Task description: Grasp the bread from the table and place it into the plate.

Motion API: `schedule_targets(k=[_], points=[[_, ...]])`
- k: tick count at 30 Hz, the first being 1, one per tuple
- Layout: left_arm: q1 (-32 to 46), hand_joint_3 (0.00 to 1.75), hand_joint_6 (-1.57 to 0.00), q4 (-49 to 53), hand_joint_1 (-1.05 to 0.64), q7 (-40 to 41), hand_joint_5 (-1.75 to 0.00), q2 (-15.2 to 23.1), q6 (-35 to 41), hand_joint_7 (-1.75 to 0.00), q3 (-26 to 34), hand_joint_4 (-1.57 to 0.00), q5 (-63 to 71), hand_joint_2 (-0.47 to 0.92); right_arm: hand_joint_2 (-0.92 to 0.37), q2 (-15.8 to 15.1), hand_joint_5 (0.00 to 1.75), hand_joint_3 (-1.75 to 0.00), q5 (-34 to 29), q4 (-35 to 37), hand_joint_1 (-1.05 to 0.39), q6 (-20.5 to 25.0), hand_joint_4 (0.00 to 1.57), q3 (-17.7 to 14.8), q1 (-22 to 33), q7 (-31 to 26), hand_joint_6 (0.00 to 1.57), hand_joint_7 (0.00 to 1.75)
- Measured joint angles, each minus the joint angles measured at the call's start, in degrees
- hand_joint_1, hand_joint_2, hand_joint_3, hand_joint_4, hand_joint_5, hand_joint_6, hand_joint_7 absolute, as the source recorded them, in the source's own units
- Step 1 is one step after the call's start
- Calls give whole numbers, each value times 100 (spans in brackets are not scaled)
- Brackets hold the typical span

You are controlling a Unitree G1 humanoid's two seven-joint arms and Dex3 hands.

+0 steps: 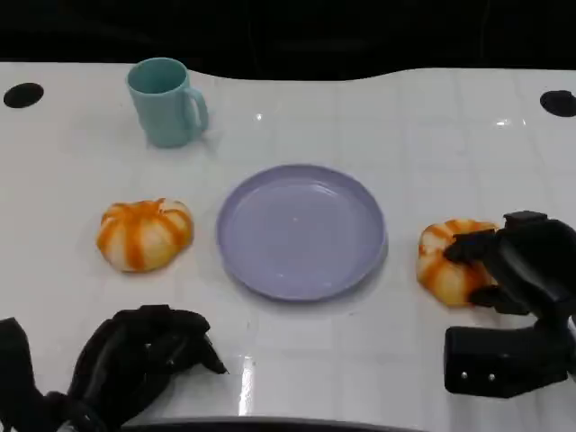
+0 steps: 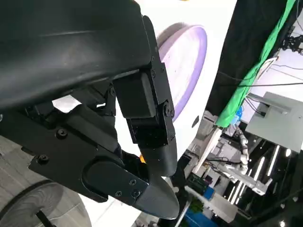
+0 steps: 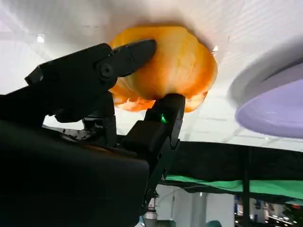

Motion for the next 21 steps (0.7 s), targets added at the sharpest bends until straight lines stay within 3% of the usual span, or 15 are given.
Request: schedule_targets(k=[1, 3, 4, 6, 8, 10, 14, 16, 21], points=[[0, 0, -150, -7, -94, 1, -140, 0, 19, 0, 0, -81, 0, 69, -88, -15, 175, -10, 2, -75, -15, -11, 91, -4, 49, -24, 101, 93], [0, 0, -150, -28, -93, 2, -140, 0, 61, 0, 0, -81, -1, 69, -84, -34, 175, -18, 10, -187, -13, -98, 90, -19, 164, -110, 86, 129], [0, 0, -150, -30, -93, 2, -140, 0, 76, 0, 3, -81, -3, 69, -82, -42, 175, -21, 11, -263, -13, -110, 89, -32, 226, -141, 83, 138], [0, 0, -150, -33, -95, 2, -140, 0, 81, 0, 3, -82, -3, 69, -66, -60, 175, -51, 13, -416, -11, -150, 89, -76, 324, -150, 78, 152], [0, 0, -150, -36, -95, 4, -140, -1, 80, 0, 2, -82, -2, 69, -51, -69, 175, -74, 15, -575, -10, -200, 89, -120, 431, -152, 81, 143], [0, 0, -150, -36, -95, 4, -140, -1, 78, 0, 3, -82, -1, 69, -42, -74, 175, -88, 15, -753, -6, -253, 88, -179, 538, -163, 74, 160], [0, 0, -150, -49, -94, 16, -140, -3, 79, 0, 1, -82, 1, 69, -33, -75, 175, -103, 79, -1147, -3, -394, 89, -367, 758, -232, 68, 173], [0, 0, -150, -60, -95, 20, -141, -2, 82, 0, 0, -81, 2, 69, -30, -75, 175, -110, 133, -1350, -2, -471, 91, -483, 864, -318, 77, 157], [0, 0, -150, -71, -95, 36, -141, -3, 85, 0, -4, -81, 6, 69, -27, -66, 175, -119, 224, -1780, -3, -633, 95, -695, 1043, -423, 78, 163]])
